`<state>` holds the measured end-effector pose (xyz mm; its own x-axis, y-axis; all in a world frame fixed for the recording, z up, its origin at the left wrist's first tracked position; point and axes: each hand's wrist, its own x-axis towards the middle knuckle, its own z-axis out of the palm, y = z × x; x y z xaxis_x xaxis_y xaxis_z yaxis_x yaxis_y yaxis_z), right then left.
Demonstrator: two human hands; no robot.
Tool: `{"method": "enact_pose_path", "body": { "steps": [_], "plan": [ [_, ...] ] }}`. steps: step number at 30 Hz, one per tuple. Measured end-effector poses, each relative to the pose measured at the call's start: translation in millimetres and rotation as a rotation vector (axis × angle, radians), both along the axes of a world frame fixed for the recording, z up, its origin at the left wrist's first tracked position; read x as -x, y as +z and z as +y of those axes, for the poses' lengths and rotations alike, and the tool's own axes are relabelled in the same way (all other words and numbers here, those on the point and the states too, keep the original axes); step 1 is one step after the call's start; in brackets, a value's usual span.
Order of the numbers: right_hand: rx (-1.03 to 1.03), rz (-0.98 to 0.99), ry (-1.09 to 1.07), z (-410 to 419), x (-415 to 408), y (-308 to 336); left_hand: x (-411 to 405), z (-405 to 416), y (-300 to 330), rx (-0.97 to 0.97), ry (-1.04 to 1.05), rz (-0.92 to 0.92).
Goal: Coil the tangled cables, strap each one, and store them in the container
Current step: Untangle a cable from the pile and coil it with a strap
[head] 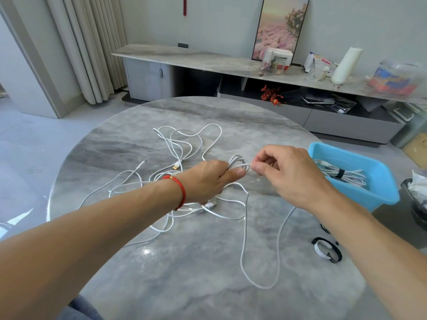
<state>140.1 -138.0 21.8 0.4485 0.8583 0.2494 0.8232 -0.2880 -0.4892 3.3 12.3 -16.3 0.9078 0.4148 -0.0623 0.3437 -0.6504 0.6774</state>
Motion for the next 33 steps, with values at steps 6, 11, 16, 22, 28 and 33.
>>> {"method": "enact_pose_path", "body": {
  "steps": [6,11,16,22,28,33],
  "plan": [
    [-0.209,0.578,-0.124,14,12,-12,-8,-4,-2,0.283,0.069,-0.189],
    [-0.266,0.637,-0.171,19,13,-12,-7,-10,3,0.183,0.026,-0.228],
    [-0.346,0.409,-0.201,20,17,-6,-7,-13,6,0.345,0.024,-0.244],
    [-0.376,0.366,-0.186,17,17,-7,-6,-10,5,0.282,-0.099,-0.243],
    [-0.335,0.275,-0.189,20,16,-11,-13,-7,-1,0.196,0.098,-0.273],
    [0.188,0.238,-0.006,16,18,-31,-12,7,3,0.362,0.295,-0.367]
  ]
}}
